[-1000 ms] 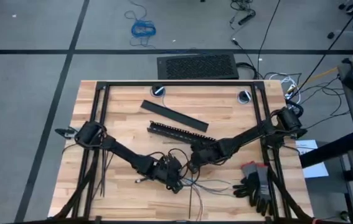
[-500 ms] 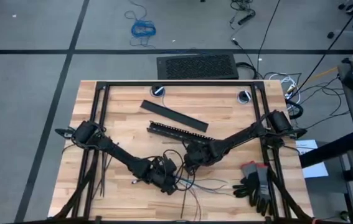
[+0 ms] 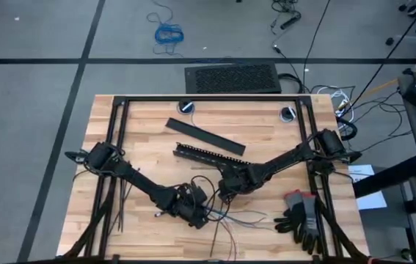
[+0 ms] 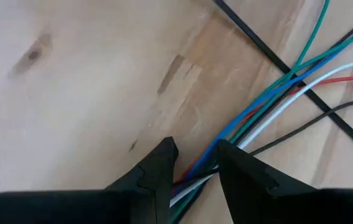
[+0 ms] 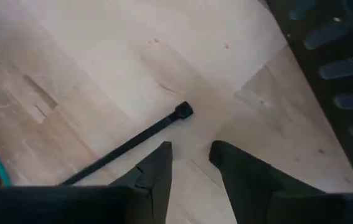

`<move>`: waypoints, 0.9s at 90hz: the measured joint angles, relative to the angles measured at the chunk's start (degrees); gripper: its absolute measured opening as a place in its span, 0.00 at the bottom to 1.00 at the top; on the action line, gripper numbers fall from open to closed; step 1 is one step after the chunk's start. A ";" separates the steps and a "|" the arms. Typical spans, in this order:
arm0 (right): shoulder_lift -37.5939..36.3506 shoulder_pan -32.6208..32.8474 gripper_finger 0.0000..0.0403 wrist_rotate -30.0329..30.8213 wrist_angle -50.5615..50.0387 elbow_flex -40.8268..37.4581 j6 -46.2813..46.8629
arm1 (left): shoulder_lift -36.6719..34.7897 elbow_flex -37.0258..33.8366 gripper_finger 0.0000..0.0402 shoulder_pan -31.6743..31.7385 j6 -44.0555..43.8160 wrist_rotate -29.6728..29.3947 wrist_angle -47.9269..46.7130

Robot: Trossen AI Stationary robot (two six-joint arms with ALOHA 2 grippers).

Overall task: Ziptie cables
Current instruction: Wrap the cable wires with the black zip tie

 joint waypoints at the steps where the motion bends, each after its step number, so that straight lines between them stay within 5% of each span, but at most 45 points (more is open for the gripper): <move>1: -0.01 0.00 0.28 0.00 0.07 -0.07 0.00 | 0.00 0.00 0.30 -0.03 -0.01 -0.41 0.03; 27: 0.02 0.26 0.15 0.31 1.24 -1.18 -0.35 | -1.83 -0.09 0.30 -1.09 0.01 -7.83 -0.06; 51: 0.10 0.65 0.07 0.36 1.62 -1.22 -1.43 | -3.39 -0.05 0.30 -1.75 -0.21 -8.72 -6.25; 64: 0.13 0.90 0.02 0.29 2.89 -1.33 -2.43 | -3.41 -0.53 0.30 -2.19 -8.07 -10.16 -18.08; 81: 0.15 1.24 0.01 0.59 4.35 -1.44 -4.04 | -3.45 -4.04 0.30 -2.90 -11.49 -9.80 -15.11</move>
